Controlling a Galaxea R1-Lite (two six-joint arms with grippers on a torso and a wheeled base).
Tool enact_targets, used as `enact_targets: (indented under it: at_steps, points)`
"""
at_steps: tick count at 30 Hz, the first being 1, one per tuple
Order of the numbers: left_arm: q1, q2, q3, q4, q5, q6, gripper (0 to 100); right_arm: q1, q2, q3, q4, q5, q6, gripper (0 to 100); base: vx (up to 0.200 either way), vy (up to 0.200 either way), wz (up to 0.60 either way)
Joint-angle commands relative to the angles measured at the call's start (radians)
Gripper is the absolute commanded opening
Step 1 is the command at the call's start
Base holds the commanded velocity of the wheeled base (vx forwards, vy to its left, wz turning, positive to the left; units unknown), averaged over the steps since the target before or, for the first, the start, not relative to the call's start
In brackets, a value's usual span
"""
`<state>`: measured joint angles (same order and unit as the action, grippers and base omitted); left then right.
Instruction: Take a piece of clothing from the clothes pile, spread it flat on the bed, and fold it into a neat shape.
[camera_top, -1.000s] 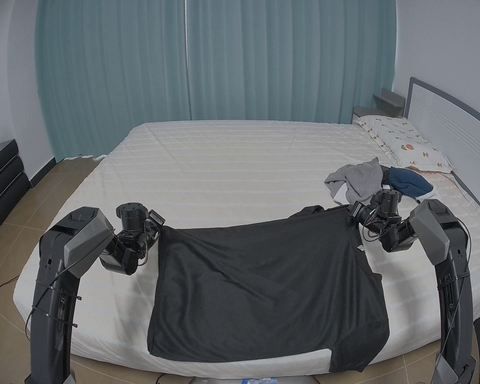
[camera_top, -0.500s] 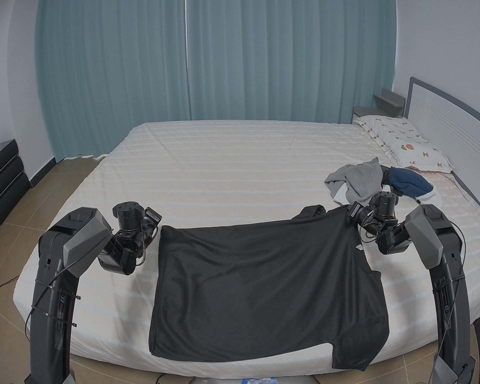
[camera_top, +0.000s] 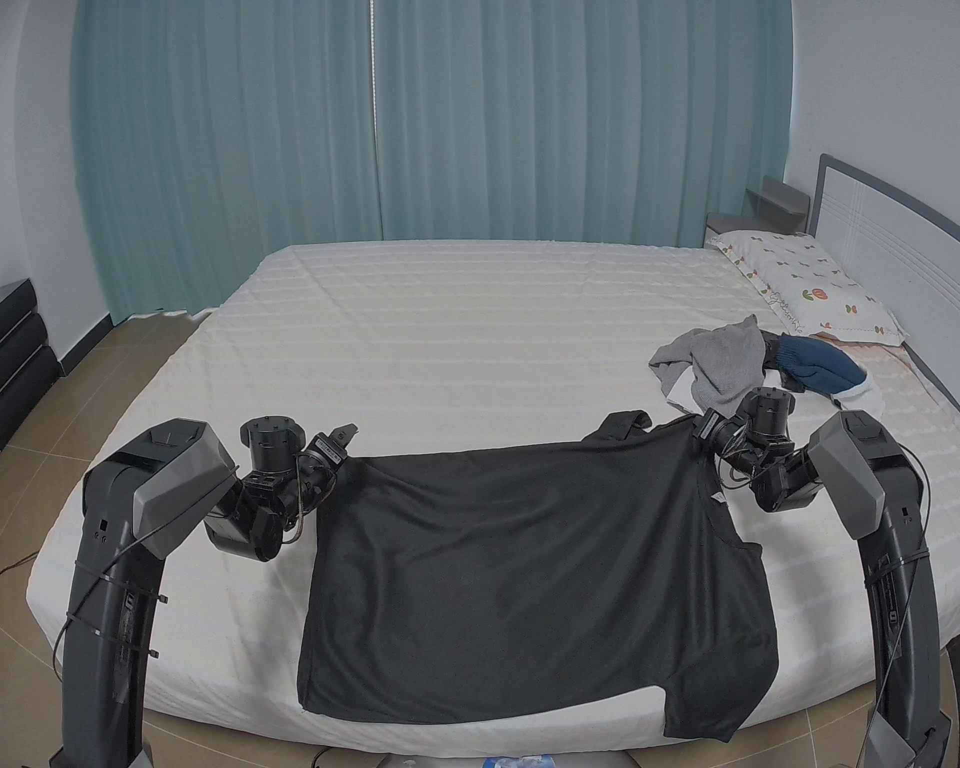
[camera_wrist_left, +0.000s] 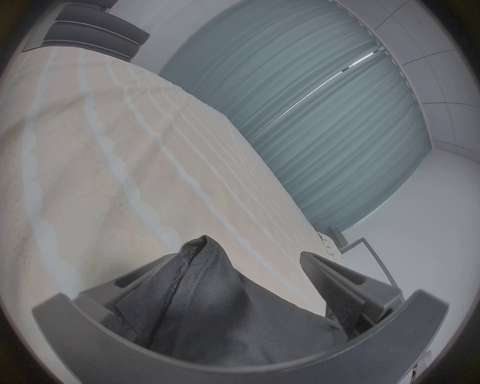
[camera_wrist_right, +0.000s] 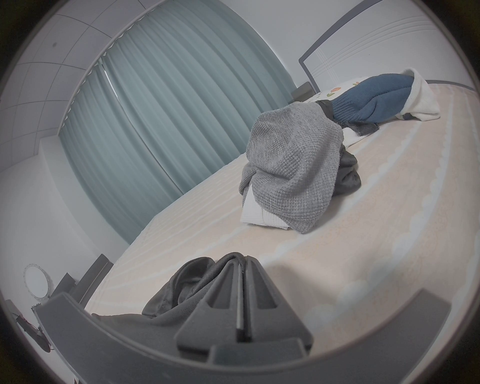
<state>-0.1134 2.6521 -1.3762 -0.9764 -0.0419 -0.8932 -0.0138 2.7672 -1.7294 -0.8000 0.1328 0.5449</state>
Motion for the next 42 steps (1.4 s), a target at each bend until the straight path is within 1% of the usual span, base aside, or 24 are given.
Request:
enact_targets:
  at_steps: [1, 2, 3, 9, 14, 19, 20, 23, 32, 33, 36, 40, 42]
  points:
    - [-0.003, -0.001, 0.003, -0.001, -0.004, 0.003, 100, 0.000, 0.002, 0.005, -0.001, 0.001, 0.000, 0, 0.000, 0.000, 0.00]
    - [-0.003, -0.001, 0.005, -0.001, -0.007, 0.005, 100, 0.002, 0.003, 0.005, -0.001, 0.001, 0.000, 0, 0.000, 0.000, 0.00]
    - [-0.003, -0.001, 0.003, 0.005, -0.009, 0.005, 0, 0.002, 0.003, 0.005, -0.001, 0.001, 0.000, 0, 0.000, 0.000, 0.00]
    - [-0.002, 0.006, -0.001, 0.013, -0.007, 0.014, 0, 0.000, 0.003, 0.005, -0.002, 0.001, 0.000, 0, 0.000, 0.000, 0.00]
    - [0.003, 0.009, -0.003, 0.010, 0.008, 0.057, 0, 0.000, 0.003, 0.004, -0.004, 0.001, 0.000, 0, 0.000, 0.000, 0.00]
    - [0.008, 0.009, -0.011, 0.007, 0.031, 0.057, 0, 0.000, 0.003, 0.001, -0.005, 0.001, 0.000, 0, 0.000, 0.000, 0.00]
    - [0.009, 0.009, -0.014, -0.005, 0.050, 0.056, 0, 0.000, 0.003, -0.003, -0.007, 0.001, 0.000, 0, 0.000, 0.000, 0.00]
    - [0.009, 0.009, -0.012, -0.025, 0.060, 0.054, 0, -0.002, 0.003, -0.004, -0.008, 0.001, 0.000, 0, 0.000, 0.000, 0.00]
    - [0.017, -0.001, -0.001, -0.018, 0.059, 0.050, 0, -0.002, 0.005, -0.001, -0.008, 0.001, 0.000, 0, 0.000, 0.000, 0.00]
    - [0.017, -0.001, -0.001, -0.018, 0.054, 0.050, 100, -0.002, 0.005, 0.001, -0.008, 0.001, 0.001, 0, 0.000, 0.000, 0.00]
    - [0.012, 0.000, 0.000, -0.013, 0.042, 0.050, 100, -0.002, 0.003, 0.001, -0.008, 0.001, 0.000, 0, 0.000, 0.000, 0.00]
    - [0.006, -0.001, -0.006, 0.042, 0.039, 0.056, 100, 0.000, 0.005, 0.001, -0.008, 0.001, 0.000, 0, 0.000, 0.000, 0.00]
    - [0.004, 0.000, -0.007, 0.054, 0.020, 0.056, 100, 0.002, 0.005, 0.001, -0.008, 0.001, 0.000, 0, 0.000, 0.000, 0.00]
